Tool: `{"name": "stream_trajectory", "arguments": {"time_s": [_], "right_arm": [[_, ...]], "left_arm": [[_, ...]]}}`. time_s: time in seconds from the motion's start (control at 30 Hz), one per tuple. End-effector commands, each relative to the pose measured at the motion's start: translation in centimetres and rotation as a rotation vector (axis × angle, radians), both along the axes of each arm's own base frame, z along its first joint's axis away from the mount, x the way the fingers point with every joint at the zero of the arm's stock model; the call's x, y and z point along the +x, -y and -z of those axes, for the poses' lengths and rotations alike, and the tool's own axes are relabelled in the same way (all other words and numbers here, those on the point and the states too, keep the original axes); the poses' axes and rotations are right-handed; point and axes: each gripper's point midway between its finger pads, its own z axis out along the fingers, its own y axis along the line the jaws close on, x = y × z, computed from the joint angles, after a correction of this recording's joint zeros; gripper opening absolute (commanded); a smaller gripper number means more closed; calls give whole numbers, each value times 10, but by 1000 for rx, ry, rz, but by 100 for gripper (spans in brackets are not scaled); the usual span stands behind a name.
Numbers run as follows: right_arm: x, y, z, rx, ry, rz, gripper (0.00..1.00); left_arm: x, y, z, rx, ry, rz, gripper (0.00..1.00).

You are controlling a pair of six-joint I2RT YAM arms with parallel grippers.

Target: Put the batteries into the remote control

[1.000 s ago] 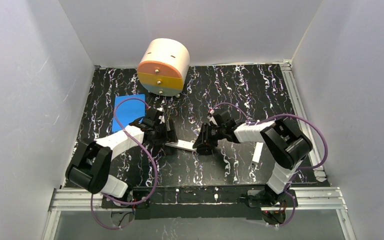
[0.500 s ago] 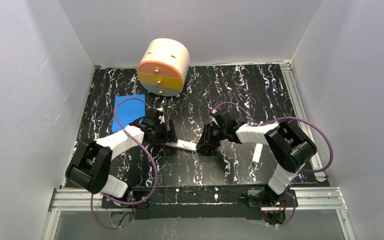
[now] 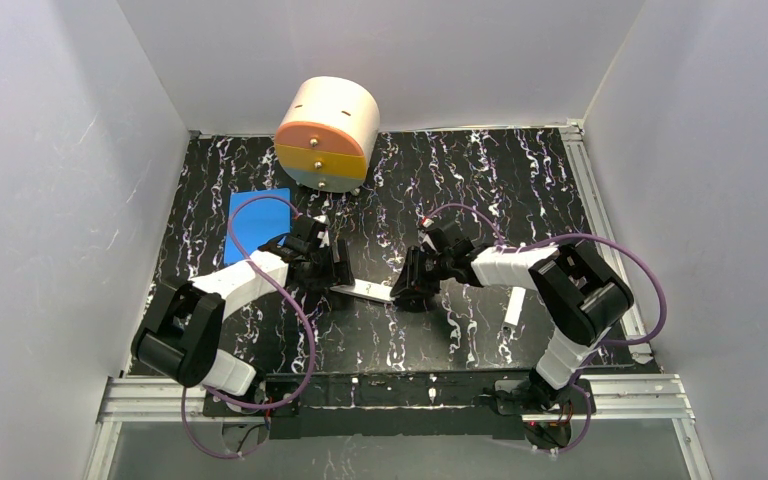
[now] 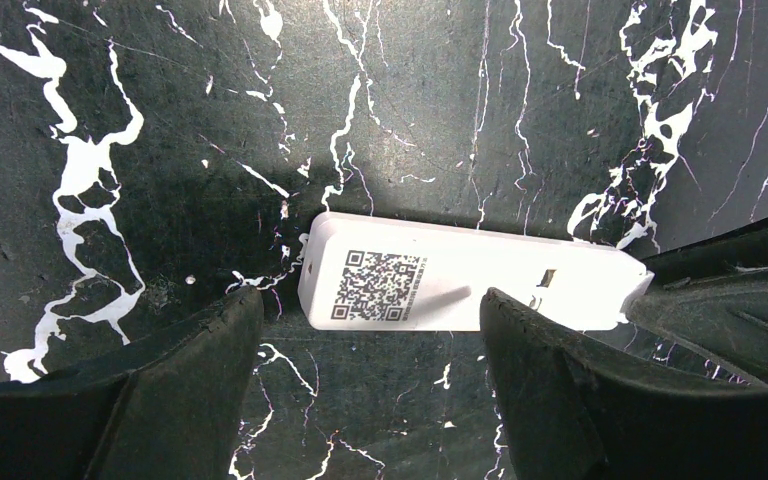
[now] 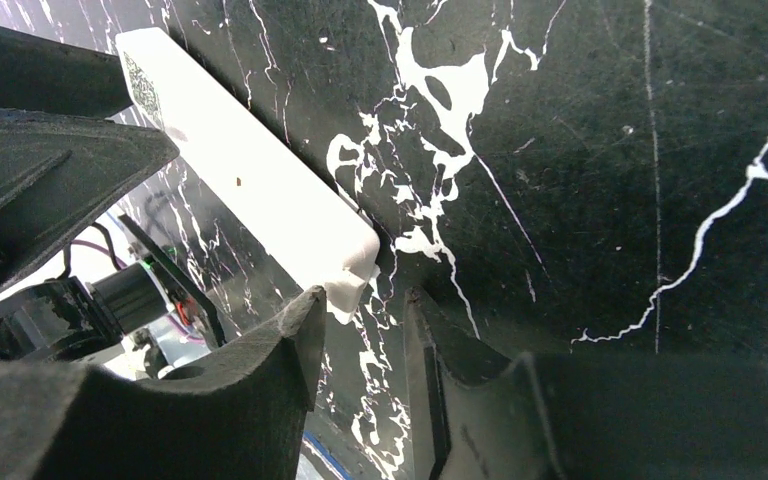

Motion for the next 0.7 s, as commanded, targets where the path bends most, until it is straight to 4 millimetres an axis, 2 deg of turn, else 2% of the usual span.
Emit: {"name": "stream_trajectory", "arguments": {"time_s": [0.0, 0.2, 0.5, 0.67], "right_arm": [[6, -11, -11, 40, 28, -20, 44], [4, -14, -6, 37, 24, -30, 45], [9, -16, -2, 15, 27, -7, 45], [9, -16, 9, -21, 13, -1, 44]], "left_arm": [[-9, -9, 12, 47, -51, 7, 77], [-9, -10, 12, 51, -52, 6, 77], [-9, -10, 12, 53, -52, 9, 77], [-10, -9, 16, 50, -66, 14, 77]]}}
